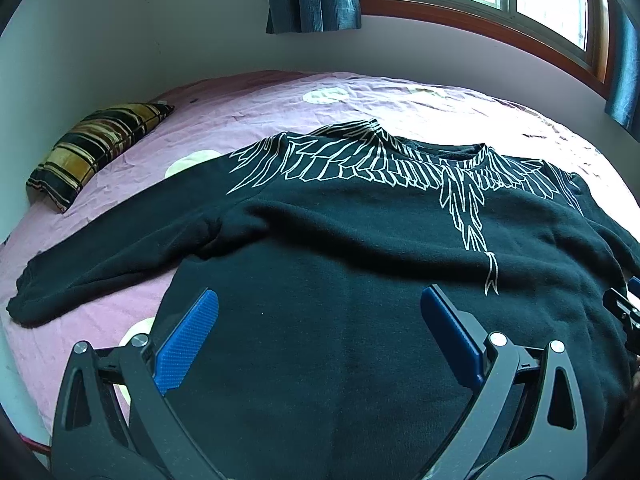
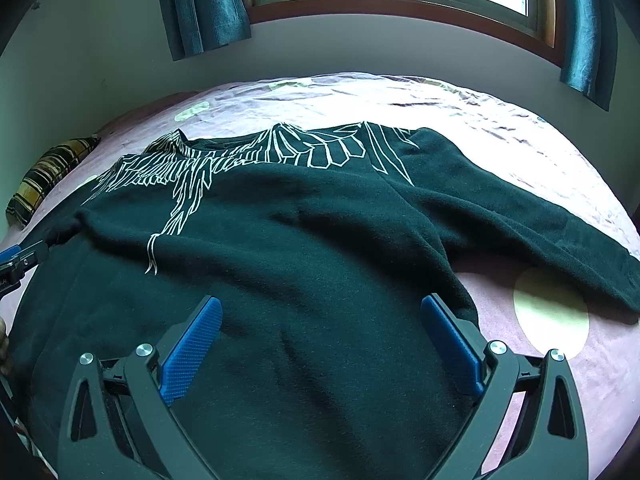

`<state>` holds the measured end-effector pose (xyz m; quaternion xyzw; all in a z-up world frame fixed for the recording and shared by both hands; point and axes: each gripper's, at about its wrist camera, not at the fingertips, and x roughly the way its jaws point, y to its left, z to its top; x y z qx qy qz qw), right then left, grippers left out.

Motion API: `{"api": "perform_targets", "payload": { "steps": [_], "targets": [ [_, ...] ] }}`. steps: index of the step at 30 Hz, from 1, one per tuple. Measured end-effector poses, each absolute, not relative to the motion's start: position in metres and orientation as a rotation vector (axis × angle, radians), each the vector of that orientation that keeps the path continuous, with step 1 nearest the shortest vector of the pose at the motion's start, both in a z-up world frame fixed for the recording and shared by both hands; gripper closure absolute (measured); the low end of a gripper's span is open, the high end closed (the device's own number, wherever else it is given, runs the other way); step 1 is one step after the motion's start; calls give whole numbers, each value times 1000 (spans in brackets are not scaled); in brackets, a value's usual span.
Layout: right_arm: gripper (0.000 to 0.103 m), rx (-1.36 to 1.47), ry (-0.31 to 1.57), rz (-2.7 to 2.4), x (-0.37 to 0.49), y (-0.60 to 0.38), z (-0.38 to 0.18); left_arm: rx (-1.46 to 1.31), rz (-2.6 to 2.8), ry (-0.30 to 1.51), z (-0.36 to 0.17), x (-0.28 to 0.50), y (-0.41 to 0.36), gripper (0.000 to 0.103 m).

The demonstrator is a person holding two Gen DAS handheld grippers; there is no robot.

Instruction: Fold small clothes

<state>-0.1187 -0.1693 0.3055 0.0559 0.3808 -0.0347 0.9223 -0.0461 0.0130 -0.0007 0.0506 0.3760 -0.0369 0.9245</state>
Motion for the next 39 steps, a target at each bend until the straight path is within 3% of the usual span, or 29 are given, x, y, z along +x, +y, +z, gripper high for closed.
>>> {"api": "perform_targets", "payload": {
  "steps": [39],
  "targets": [
    [5,88,801,-59,-120,-157,299,126,-71,770,0,-52,11,2]
  ]
}}
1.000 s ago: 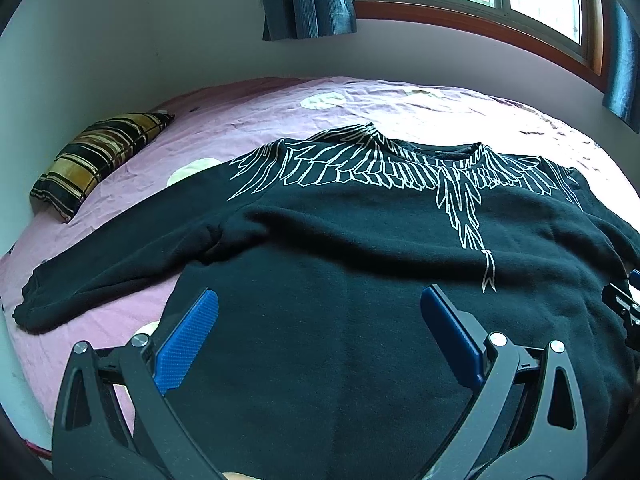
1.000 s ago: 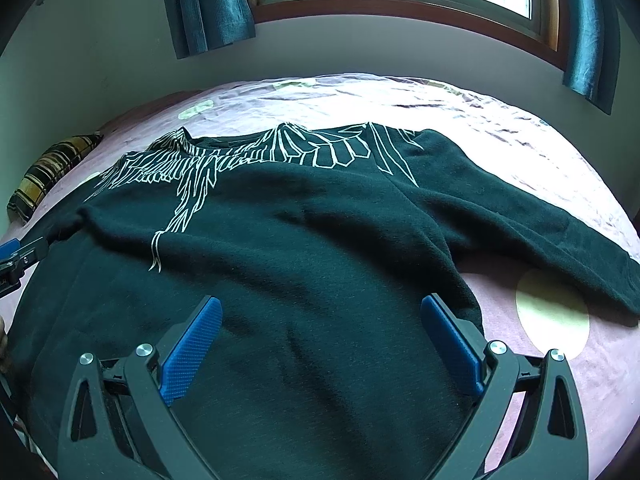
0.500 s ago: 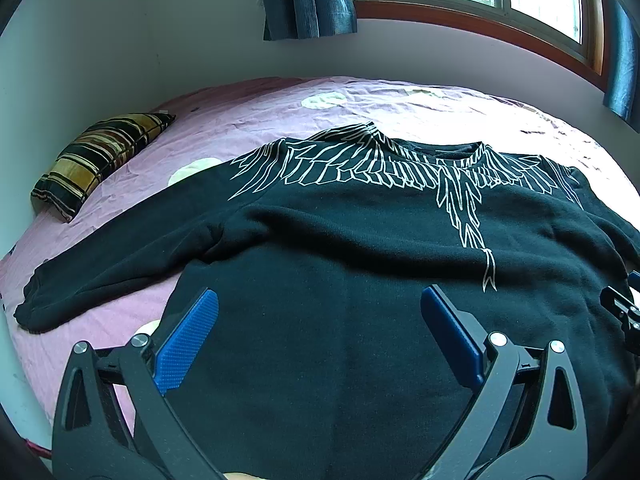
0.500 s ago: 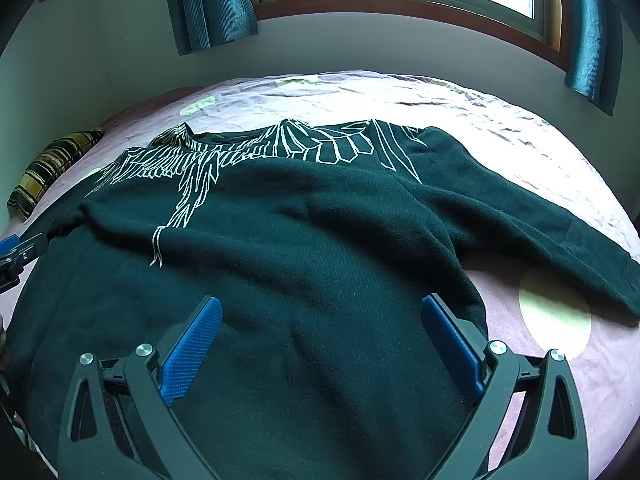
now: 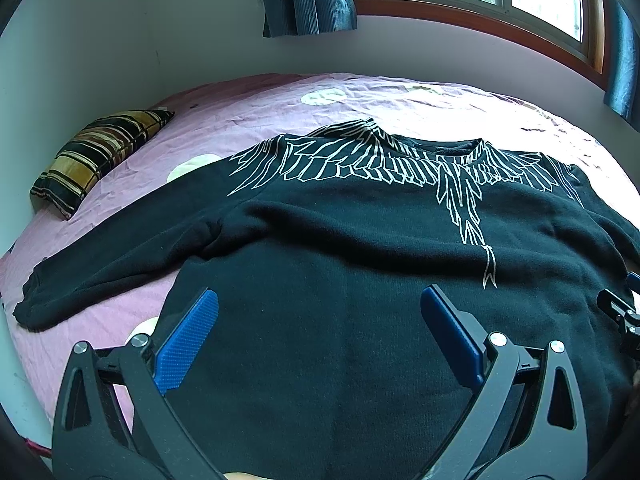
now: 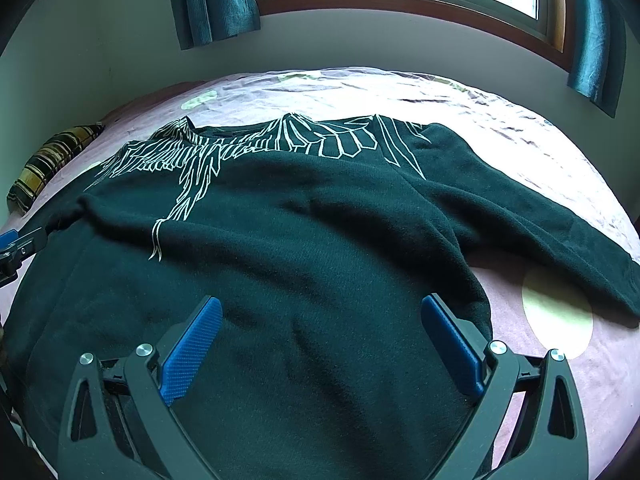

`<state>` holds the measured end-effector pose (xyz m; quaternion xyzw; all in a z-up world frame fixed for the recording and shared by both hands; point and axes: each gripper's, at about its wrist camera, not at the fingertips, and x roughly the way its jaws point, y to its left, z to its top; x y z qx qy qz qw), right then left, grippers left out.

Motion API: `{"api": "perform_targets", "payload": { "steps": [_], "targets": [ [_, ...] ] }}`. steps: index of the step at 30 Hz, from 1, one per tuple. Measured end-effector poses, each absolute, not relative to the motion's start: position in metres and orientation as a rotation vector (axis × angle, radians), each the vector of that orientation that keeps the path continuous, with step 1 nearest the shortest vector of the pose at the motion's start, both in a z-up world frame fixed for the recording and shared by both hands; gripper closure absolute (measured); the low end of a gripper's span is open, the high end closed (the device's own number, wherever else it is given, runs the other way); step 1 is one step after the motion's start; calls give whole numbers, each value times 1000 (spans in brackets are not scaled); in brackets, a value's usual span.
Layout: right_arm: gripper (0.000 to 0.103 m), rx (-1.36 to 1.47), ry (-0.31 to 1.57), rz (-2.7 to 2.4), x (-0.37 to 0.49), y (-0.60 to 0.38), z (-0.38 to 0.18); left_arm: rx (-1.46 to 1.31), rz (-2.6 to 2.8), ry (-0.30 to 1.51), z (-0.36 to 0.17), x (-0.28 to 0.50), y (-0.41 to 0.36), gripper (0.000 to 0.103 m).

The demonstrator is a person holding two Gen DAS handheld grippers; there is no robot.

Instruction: Fold small clothes

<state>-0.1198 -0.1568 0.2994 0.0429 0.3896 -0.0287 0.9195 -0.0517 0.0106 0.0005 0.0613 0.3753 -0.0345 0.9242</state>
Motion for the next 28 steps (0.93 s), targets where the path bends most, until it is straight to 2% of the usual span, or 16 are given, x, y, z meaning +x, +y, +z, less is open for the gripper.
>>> {"api": "perform_targets", "payload": {
  "steps": [10,21,28],
  "targets": [
    [5,83,805,-56,-120,-154,298,110,-77,774,3,-53,11,2],
    [5,70,813,-50,-121,-147,296,92,-5,647,18,-58,19,2],
    [5,77,810,-50,-123,-147,297,64,-7,698,14,-52,24,2]
  ]
}}
